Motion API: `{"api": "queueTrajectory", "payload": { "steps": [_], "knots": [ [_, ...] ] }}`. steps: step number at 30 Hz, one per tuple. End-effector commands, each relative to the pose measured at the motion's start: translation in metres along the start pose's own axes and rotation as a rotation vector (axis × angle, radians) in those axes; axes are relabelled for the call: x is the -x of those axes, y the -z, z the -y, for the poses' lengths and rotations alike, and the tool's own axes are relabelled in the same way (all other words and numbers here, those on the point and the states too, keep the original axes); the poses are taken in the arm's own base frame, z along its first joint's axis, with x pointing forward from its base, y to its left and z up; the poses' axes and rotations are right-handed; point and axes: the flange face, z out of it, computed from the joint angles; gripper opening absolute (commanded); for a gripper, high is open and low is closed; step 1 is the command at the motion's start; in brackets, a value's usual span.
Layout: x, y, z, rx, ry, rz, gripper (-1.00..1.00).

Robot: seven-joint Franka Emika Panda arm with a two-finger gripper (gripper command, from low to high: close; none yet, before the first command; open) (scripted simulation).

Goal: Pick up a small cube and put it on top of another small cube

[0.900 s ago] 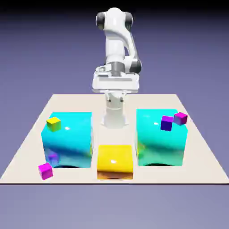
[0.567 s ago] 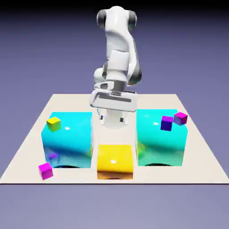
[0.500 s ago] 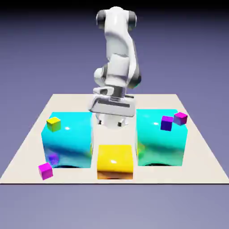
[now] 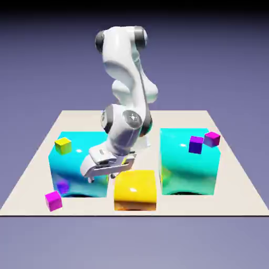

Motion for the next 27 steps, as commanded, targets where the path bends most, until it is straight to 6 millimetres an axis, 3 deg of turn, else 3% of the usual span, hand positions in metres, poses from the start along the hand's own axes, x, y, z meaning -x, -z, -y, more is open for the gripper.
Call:
{"api": "queueTrajectory", "payload": {
  "steps": [1, 10, 15, 17, 19, 20, 21, 22, 24, 25, 27],
  "knots": [
    [-0.006, -0.009, -0.004, 0.014, 0.013, 0.026, 0.0],
    [-0.048, -0.099, -0.057, 0.101, 0.073, 0.259, 0.0],
    [-0.057, -0.157, -0.099, 0.113, 0.064, 0.402, 0.0],
    [-0.057, -0.164, -0.104, 0.113, 0.061, 0.419, 0.0],
    [-0.041, -0.222, -0.102, 0.113, 0.061, 0.419, 0.0],
    [-0.04, -0.227, -0.101, 0.113, 0.061, 0.419, 0.0],
    [-0.04, -0.227, -0.101, 0.113, 0.061, 0.419, -1.0],
    [-0.04, -0.227, -0.101, 0.113, 0.061, 0.419, -1.0],
    [-0.055, -0.169, -0.104, 0.113, 0.061, 0.419, -1.0],
    [-0.056, -0.158, -0.088, 0.114, 0.103, 0.425, -1.0],
    [-0.052, -0.134, -0.093, 0.073, 0.018, 0.466, -1.0]
  ]
}}
